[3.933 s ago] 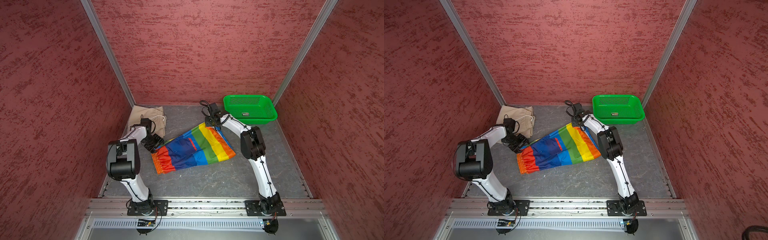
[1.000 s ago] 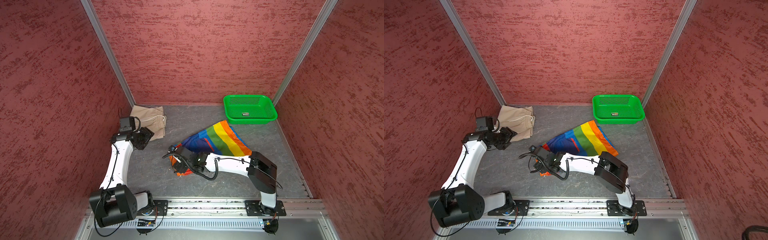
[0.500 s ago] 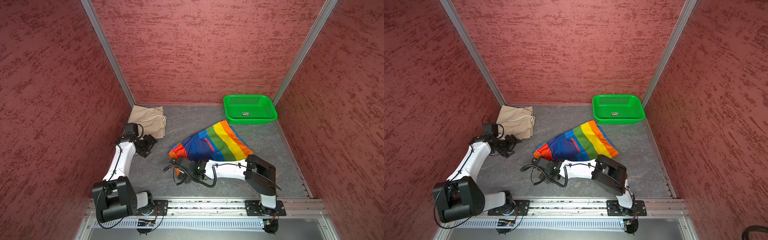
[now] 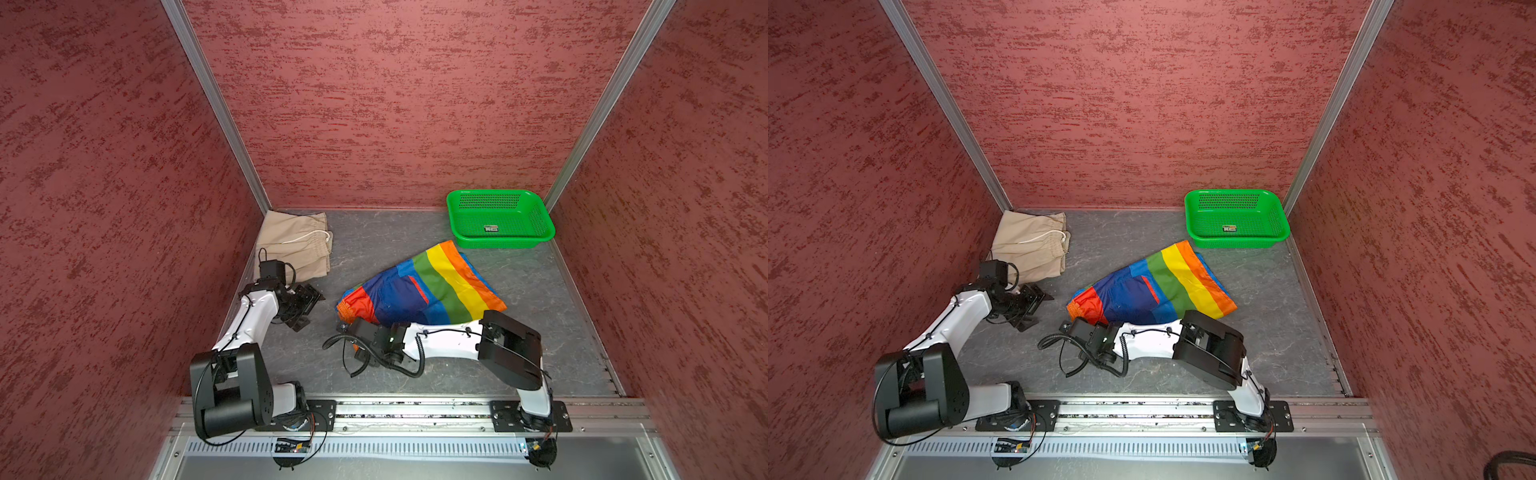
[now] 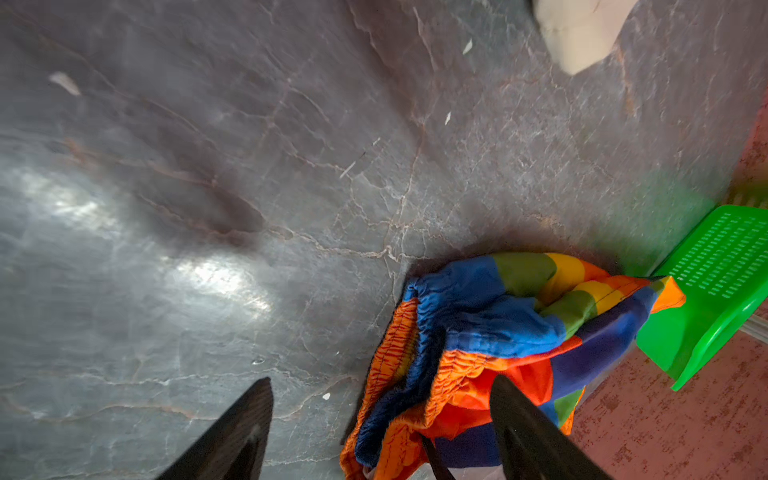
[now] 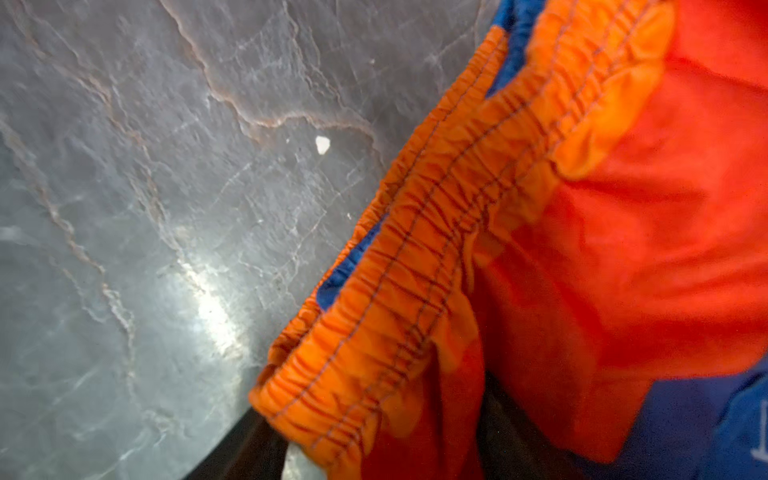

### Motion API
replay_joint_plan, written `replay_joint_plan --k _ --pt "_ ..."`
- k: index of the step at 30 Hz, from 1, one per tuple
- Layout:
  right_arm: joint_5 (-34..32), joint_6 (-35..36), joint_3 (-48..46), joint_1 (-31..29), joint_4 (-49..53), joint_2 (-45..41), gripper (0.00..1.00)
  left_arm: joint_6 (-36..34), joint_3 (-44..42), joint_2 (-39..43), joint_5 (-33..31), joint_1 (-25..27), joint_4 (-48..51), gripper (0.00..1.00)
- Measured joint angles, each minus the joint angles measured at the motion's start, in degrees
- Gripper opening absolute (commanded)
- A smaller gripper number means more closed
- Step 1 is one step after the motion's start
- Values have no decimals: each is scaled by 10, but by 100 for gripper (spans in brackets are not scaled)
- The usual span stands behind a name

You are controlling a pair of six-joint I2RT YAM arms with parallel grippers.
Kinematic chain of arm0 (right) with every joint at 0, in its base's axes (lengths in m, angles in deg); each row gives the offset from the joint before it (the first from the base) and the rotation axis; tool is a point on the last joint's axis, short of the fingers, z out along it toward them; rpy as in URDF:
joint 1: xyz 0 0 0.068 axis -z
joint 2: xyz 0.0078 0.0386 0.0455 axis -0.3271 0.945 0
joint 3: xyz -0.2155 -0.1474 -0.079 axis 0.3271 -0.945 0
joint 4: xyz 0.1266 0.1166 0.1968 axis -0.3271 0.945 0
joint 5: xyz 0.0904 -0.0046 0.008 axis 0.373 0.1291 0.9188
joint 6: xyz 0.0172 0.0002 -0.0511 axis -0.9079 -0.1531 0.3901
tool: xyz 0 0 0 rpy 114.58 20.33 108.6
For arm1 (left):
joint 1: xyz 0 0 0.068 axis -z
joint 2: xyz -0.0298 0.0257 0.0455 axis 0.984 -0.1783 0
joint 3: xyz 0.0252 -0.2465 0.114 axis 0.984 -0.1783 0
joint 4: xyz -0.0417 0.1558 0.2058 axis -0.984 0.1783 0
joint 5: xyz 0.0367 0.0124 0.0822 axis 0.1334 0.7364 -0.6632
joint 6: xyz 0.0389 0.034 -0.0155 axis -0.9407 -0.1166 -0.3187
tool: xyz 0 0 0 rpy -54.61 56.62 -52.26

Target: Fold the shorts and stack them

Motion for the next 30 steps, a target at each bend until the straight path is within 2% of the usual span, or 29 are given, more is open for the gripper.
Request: replay_joint_plan --k 1,3,5,9,14,21,25,27,30 --pt "-1 -2 2 1 -5 5 16 4 -5 1 -2 12 -7 92" --pt "1 -7 6 4 -15 12 10 16 -23 8 -4 34 -25 100" --pt "10 -12 7 9 -27 13 5 31 -49 22 -3 52 -48 100" --pt "52 -33 3 28 -57 12 4 65 -97 50 1 73 -91 99" --pt "108 -62 -21 57 -97 -5 4 95 -108 51 1 98 -138 99" --pt "171 -96 -47 83 -139 -39 3 128 -109 14 2 140 -207 99" --pt "203 -112 -57 93 -157 -54 3 148 -110 -15 4 160 -241 85" --pt "217 -119 -61 97 -167 -60 4 156 -110 -25 5 166 -259 73" --pt "238 -132 -61 103 -179 -63 11 167 -110 -37 8 171 -279 60"
